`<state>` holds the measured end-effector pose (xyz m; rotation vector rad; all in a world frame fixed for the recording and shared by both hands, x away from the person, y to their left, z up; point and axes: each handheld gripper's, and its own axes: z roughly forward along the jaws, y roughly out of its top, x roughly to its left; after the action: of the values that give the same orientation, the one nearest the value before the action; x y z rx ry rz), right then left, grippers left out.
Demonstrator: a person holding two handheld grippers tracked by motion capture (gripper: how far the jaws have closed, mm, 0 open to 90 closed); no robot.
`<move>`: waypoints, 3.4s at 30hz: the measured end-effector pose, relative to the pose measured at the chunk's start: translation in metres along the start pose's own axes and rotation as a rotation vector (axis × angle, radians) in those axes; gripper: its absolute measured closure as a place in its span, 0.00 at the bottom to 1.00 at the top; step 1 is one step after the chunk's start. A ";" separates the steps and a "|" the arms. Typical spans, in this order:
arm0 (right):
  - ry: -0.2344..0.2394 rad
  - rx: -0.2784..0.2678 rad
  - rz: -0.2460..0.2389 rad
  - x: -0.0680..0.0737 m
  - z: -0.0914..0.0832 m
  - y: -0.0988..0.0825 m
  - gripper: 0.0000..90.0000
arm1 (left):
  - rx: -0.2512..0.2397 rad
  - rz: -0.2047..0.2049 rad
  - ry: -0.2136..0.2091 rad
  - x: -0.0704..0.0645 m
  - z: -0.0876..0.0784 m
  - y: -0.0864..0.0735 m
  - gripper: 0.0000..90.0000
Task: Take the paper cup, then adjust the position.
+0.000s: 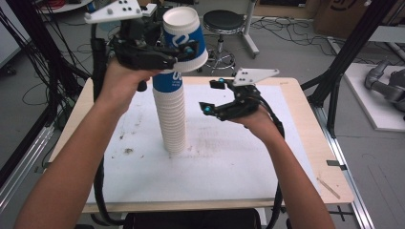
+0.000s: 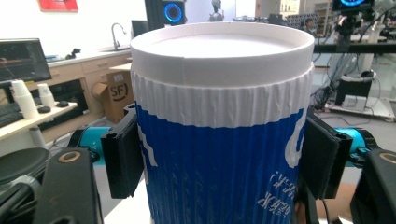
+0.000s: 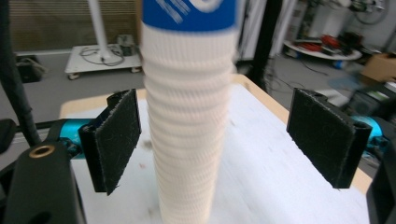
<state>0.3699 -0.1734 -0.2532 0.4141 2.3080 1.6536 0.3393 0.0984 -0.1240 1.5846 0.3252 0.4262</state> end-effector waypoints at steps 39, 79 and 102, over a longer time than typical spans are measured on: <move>-0.169 0.003 0.099 0.012 -0.074 -0.125 0.20 | 0.151 -0.004 -0.016 -0.039 0.059 -0.160 0.30; 0.037 0.100 -0.052 0.031 -0.027 -0.105 0.28 | 0.205 -0.060 -0.194 -0.041 0.067 -0.178 0.19; 0.089 0.085 -0.067 0.027 -0.033 -0.105 0.26 | 0.238 -0.096 -0.293 -0.039 0.064 -0.183 0.21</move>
<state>0.3248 -0.2241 -0.3443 0.2820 2.4353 1.5770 0.3431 0.0343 -0.3108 1.8272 0.2308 0.0793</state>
